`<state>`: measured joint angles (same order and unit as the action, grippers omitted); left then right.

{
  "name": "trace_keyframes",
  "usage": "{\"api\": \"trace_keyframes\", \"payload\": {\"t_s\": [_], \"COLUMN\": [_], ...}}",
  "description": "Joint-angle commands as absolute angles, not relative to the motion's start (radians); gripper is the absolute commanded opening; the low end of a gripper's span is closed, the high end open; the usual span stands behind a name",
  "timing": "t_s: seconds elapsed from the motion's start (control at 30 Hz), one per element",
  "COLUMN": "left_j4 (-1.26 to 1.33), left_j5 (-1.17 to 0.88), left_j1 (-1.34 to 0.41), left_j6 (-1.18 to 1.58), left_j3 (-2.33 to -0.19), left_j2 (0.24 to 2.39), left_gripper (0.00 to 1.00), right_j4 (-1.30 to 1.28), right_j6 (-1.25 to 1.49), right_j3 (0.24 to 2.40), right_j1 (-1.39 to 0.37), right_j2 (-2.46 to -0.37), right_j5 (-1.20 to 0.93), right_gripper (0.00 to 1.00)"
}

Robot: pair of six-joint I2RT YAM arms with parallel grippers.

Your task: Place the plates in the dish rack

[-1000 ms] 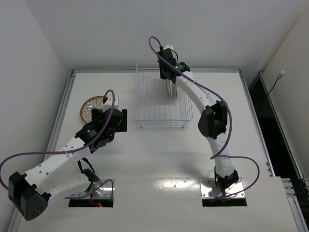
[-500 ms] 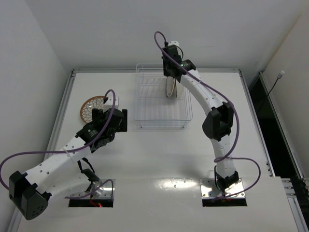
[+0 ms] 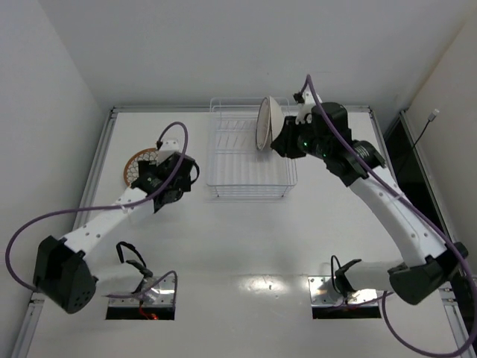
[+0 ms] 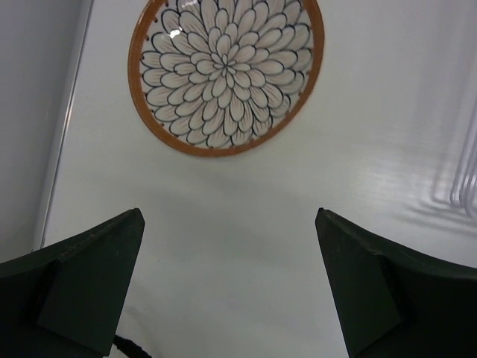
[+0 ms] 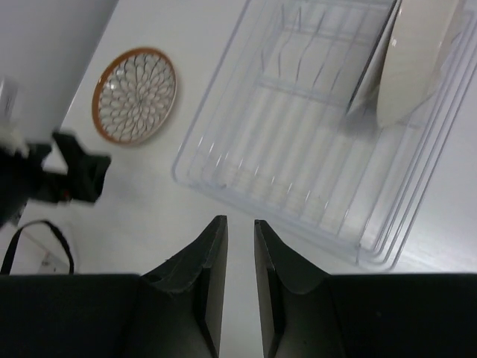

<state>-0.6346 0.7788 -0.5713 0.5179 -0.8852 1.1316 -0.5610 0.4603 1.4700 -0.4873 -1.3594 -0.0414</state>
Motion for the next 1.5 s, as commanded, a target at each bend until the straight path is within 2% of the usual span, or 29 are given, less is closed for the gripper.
{"api": "trace_keyframes", "payload": {"t_s": [0.0,0.1,0.27,0.43,0.7,0.93,0.97,1.0,1.17,1.27,1.3,1.37,1.4,1.43,1.47], "left_j4": [-0.601,-0.592,-0.598,-0.623,-0.623,-0.632,-0.615,-0.604,-0.604,-0.604,-0.604,-0.615,-0.624,-0.624,-0.624], "left_j5": [0.732,0.537,0.399,0.255,0.291,0.383,0.412,0.429,0.459,0.488,0.488,0.488,0.488,0.488,0.497], "left_j1": [-0.461,-0.355,-0.241,-0.202,-0.193,-0.193,-0.193,-0.193,-0.193,-0.193,-0.193,-0.193,-0.193,-0.193,-0.193], "left_j6": [0.491,0.448,0.41,0.391,0.38,0.38,0.38,0.38,0.371,0.371,0.371,0.362,0.362,0.362,0.362], "left_j3": [-1.006,-1.122,-1.255,-1.351,-1.397,-1.347,-1.333,-1.298,-1.298,-1.298,-1.298,-1.298,-1.298,-1.307,-1.307], "left_j2": [1.259,1.383,1.581,1.776,1.894,1.951,1.951,1.951,1.983,2.017,2.029,2.068,2.077,2.077,2.091], "left_gripper": [1.0,1.0,1.0,1.0,1.0,0.81,0.7,0.66,0.61,0.48,0.38,0.25,0.12,0.04,0.0], "right_j4": [-0.584,-0.626,-0.69,-0.699,-0.699,-0.748,-0.749,-0.759,-0.778,-0.799,-0.81,-0.819,-0.83,-0.839,-0.856], "right_j6": [0.489,0.48,0.443,0.433,0.443,0.443,0.443,0.443,0.443,0.443,0.443,0.443,0.443,0.434,0.434], "right_j3": [1.364,1.316,1.339,1.351,1.351,1.374,1.384,1.384,1.423,1.446,1.447,1.457,1.457,1.468,1.468], "right_j1": [-0.488,-0.488,-0.488,-0.488,-0.497,-0.497,-0.497,-0.497,-0.497,-0.497,-0.497,-0.497,-0.497,-0.497,-0.497], "right_j2": [-1.266,-1.191,-1.17,-1.161,-1.134,-1.134,-1.134,-1.134,-1.144,-1.166,-1.166,-1.166,-1.166,-1.166,-1.166], "right_j5": [-0.166,-0.175,-0.207,-0.229,-0.247,-0.247,-0.247,-0.247,-0.247,-0.247,-0.247,-0.247,-0.247,-0.247,-0.236], "right_gripper": [0.19,0.17,0.17,0.17,0.17,0.17,0.17,0.17,0.17,0.17,0.17,0.17,0.17,0.17,0.17]}}
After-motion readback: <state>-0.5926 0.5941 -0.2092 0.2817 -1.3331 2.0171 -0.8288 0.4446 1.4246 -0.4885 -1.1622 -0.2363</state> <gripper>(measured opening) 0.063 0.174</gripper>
